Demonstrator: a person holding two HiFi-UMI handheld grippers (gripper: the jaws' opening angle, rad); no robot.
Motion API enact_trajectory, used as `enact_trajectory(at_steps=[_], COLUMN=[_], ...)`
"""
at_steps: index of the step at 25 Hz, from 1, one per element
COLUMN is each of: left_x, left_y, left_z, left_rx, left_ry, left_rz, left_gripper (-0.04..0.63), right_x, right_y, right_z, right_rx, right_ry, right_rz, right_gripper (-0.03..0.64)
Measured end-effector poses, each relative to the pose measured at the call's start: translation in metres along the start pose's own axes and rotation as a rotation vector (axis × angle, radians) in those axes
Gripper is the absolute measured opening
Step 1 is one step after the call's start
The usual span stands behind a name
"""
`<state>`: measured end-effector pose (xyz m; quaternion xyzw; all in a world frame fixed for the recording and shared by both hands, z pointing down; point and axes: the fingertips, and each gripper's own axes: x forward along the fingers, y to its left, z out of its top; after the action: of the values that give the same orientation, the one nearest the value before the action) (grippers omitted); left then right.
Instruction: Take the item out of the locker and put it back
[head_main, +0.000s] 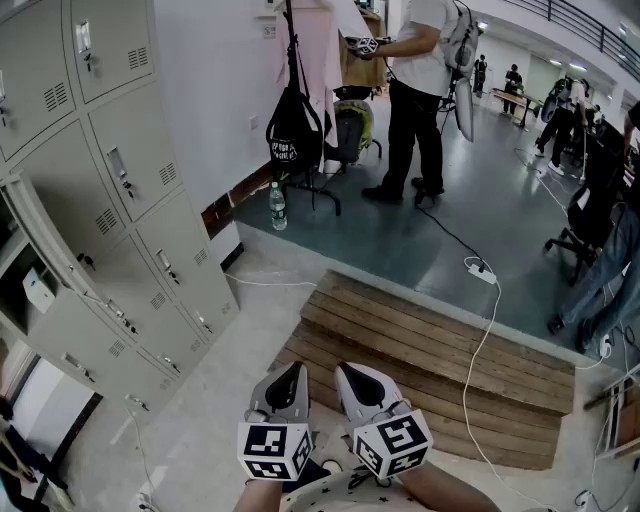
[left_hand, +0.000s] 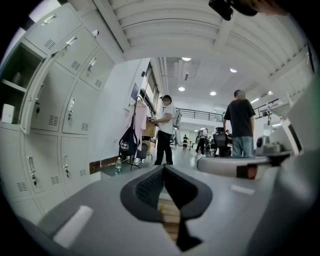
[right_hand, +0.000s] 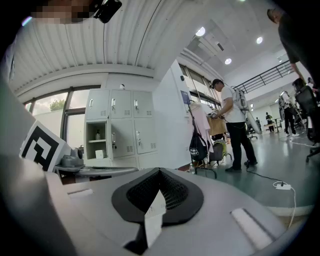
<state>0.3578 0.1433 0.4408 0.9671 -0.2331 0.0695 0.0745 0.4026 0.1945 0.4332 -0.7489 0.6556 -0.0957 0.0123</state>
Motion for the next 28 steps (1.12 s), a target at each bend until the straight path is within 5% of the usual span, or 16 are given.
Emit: enact_trajectory(at_steps=[9,18,28], left_x=[-0.05,-0.152,-0.243], left_y=[0.067,0.18,0.326], left_z=[-0.007,-0.013,-0.001], left_rx=[-0.031,-0.127,-0.145], left_ry=[-0.005,-0.019,-0.042], left_rz=[0.231,0.567,0.774], left_gripper=[0.006,0.006,0.006], right_x=[0.041,0.092,0.179], right_y=[0.063,0.195,0.348], right_z=[-0.012,-0.025,-0.023], right_rx=[-0.009,-0.053,-0.096], right_ry=[0.049,0.128,0.126], right_rz=[0.217,0.533,0.731], right_gripper=[-0.001,-0.001,-0.001])
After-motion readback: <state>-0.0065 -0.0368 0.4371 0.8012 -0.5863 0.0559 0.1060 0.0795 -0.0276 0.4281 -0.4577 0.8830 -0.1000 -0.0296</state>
